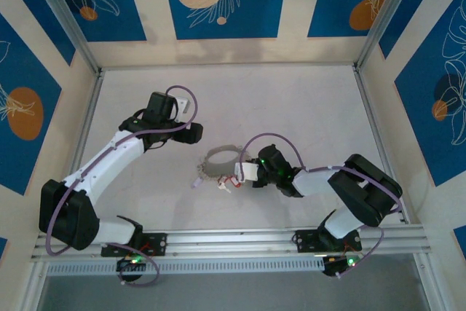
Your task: Put the keys on the keyring
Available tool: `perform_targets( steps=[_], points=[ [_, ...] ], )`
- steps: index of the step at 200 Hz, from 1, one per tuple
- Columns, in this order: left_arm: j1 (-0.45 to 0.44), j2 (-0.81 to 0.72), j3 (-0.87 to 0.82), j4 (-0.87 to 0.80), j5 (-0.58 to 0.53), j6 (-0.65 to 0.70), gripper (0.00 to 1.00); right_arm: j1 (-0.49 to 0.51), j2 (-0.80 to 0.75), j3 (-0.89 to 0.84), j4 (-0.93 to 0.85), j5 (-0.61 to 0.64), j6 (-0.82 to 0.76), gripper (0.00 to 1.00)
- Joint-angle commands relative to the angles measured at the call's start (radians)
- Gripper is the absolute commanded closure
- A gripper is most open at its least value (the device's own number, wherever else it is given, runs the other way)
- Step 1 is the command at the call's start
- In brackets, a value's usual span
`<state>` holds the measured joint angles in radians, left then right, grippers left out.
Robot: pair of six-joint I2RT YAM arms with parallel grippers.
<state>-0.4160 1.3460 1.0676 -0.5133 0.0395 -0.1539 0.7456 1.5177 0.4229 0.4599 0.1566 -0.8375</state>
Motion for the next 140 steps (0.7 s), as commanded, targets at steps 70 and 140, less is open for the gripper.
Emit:
perform_targets(
  steps=[70,140],
  points=[
    [0.006,0.025,0.013,-0.013,-0.012,0.021,0.04,-0.021,-0.126,0.018,-0.129,-0.236,0.010,0.78],
    [0.005,0.026,0.018,-0.022,-0.012,0.027,0.04,-0.037,-0.156,-0.003,-0.174,-0.153,-0.027,0.68]
  ],
)
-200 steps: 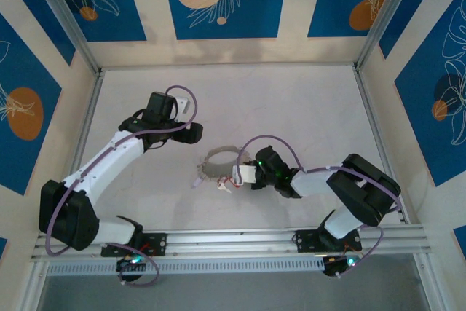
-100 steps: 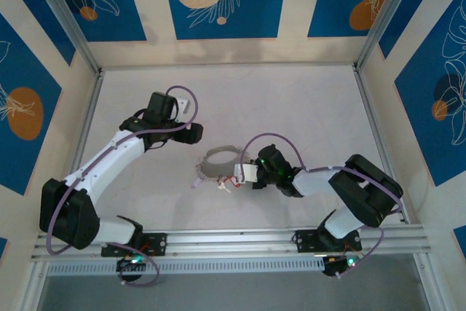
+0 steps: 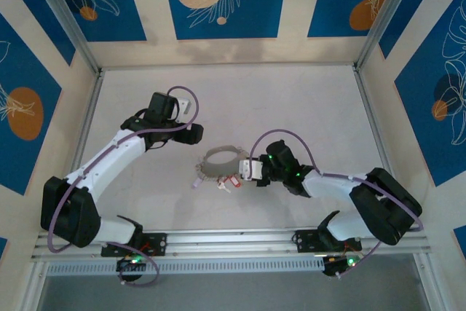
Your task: Put the keys on the keyring
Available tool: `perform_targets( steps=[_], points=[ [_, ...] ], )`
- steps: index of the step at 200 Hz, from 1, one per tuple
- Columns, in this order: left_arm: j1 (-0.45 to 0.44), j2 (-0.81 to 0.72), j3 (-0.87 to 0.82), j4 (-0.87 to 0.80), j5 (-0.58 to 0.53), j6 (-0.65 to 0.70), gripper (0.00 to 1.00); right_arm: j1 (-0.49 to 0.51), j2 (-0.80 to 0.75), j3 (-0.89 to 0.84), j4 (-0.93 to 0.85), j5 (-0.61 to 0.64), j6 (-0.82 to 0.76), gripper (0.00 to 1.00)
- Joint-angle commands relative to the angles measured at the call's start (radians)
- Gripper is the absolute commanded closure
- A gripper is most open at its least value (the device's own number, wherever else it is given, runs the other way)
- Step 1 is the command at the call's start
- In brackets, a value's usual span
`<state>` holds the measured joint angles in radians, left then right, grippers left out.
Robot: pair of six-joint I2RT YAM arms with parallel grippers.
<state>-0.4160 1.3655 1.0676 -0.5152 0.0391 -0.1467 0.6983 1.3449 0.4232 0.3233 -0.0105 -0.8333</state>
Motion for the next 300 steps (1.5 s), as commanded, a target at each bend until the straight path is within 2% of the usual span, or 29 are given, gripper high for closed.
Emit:
perform_targets(
  steps=[1,20,86,137,200,248,275,300],
  points=[
    [0.005,0.006,0.017,-0.019,-0.011,0.019,0.04,0.012,0.019,-0.003,-0.041,0.016,-0.032,0.68],
    [0.005,0.003,0.014,-0.014,-0.017,0.021,0.04,0.035,0.063,0.018,-0.064,0.057,-0.059,0.67],
    [0.003,-0.006,0.016,-0.023,-0.026,0.027,0.03,0.053,0.149,0.025,0.035,0.098,-0.057,0.63],
    [0.002,-0.005,0.013,-0.020,-0.031,0.023,0.03,0.065,0.178,0.020,0.124,0.149,-0.057,0.71],
    [0.000,-0.002,0.017,-0.023,-0.028,0.027,0.03,0.078,0.186,-0.005,0.198,0.179,-0.062,0.76],
    [0.000,-0.003,0.019,-0.028,-0.032,0.030,0.04,0.078,0.187,0.001,0.174,0.176,-0.055,0.83],
    [-0.001,-0.005,0.016,-0.022,-0.035,0.031,0.03,0.080,0.178,-0.003,0.147,0.138,-0.050,0.82],
    [-0.002,-0.007,0.017,-0.029,-0.040,0.034,0.03,0.074,0.160,0.004,0.099,0.126,-0.033,0.73]
  ],
)
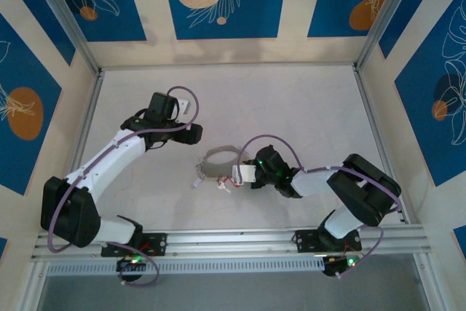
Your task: Put the keys on the keyring
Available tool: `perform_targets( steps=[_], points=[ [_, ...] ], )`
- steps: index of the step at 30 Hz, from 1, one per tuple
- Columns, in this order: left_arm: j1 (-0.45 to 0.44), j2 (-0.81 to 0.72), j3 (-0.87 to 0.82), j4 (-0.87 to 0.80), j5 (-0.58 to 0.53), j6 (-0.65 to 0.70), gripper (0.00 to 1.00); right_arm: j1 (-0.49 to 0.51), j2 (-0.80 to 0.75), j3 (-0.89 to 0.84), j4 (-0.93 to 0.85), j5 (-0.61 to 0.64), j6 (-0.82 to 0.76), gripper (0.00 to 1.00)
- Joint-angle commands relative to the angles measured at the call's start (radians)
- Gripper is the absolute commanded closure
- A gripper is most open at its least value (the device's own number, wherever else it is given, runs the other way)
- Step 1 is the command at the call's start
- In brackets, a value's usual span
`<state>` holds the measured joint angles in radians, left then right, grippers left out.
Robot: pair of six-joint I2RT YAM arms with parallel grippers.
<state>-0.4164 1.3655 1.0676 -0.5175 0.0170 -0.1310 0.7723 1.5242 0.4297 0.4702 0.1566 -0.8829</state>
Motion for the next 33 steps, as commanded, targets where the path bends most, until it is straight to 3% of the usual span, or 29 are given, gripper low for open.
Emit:
perform_targets(
  steps=[1,10,22,25,33],
  points=[
    [-0.001,-0.007,0.017,-0.026,-0.018,0.018,0.03,-0.001,-0.020,-0.002,-0.052,-0.043,0.019,0.73],
    [-0.002,-0.002,0.019,-0.025,-0.016,0.021,0.03,-0.065,-0.101,0.003,-0.171,-0.152,0.098,0.65],
    [-0.006,-0.002,0.019,-0.027,-0.016,0.020,0.03,-0.054,-0.023,0.093,-0.279,-0.149,0.077,0.62],
    [-0.008,0.000,0.025,-0.037,-0.017,0.021,0.03,-0.063,-0.006,0.110,-0.286,-0.142,0.077,0.55],
    [-0.007,0.007,0.027,-0.035,-0.017,0.022,0.03,-0.072,0.025,0.170,-0.379,-0.188,0.054,0.51]
  ],
)
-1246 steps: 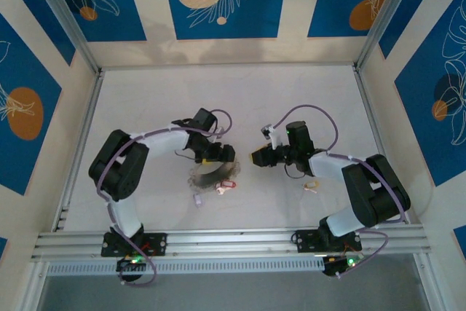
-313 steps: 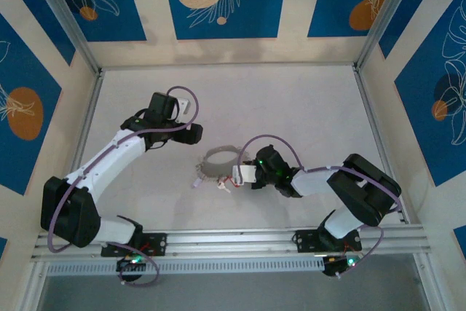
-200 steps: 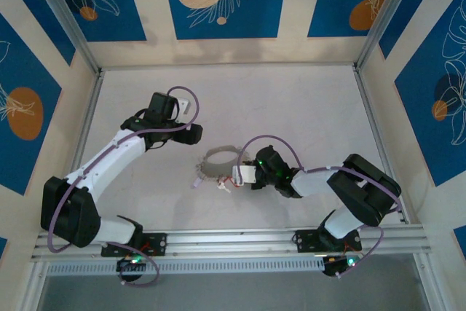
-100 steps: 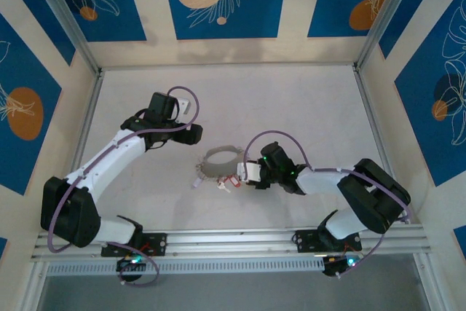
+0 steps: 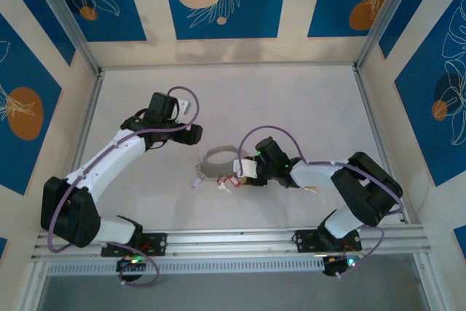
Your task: Put the keys on the keyring
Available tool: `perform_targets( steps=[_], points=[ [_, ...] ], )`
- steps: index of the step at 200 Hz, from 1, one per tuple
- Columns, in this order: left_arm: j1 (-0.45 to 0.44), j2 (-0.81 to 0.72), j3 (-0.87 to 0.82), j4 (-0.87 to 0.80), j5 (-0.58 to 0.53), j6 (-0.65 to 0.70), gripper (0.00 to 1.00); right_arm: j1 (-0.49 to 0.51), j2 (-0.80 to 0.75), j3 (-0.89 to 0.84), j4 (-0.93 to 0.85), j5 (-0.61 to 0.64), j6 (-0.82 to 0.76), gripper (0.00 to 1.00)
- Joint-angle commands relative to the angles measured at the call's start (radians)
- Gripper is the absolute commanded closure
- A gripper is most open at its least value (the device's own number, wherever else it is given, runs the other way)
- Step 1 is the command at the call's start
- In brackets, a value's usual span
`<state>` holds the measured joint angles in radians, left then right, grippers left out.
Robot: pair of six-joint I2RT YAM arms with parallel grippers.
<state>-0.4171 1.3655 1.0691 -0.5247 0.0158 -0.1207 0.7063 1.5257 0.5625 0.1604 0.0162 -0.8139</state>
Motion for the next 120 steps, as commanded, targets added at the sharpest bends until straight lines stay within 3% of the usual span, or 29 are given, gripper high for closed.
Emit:
perform_targets(
  steps=[1,61,120],
  points=[
    [-0.006,0.009,0.025,-0.026,-0.016,0.013,0.03,-0.004,0.031,0.047,-0.087,-0.053,-0.020,0.52],
    [-0.008,0.017,0.035,-0.039,-0.010,0.026,0.03,-0.004,0.057,0.077,-0.144,-0.085,-0.058,0.56],
    [-0.008,0.012,0.032,-0.040,-0.022,0.036,0.03,0.002,0.022,0.041,-0.105,-0.106,-0.066,0.68]
  ],
)
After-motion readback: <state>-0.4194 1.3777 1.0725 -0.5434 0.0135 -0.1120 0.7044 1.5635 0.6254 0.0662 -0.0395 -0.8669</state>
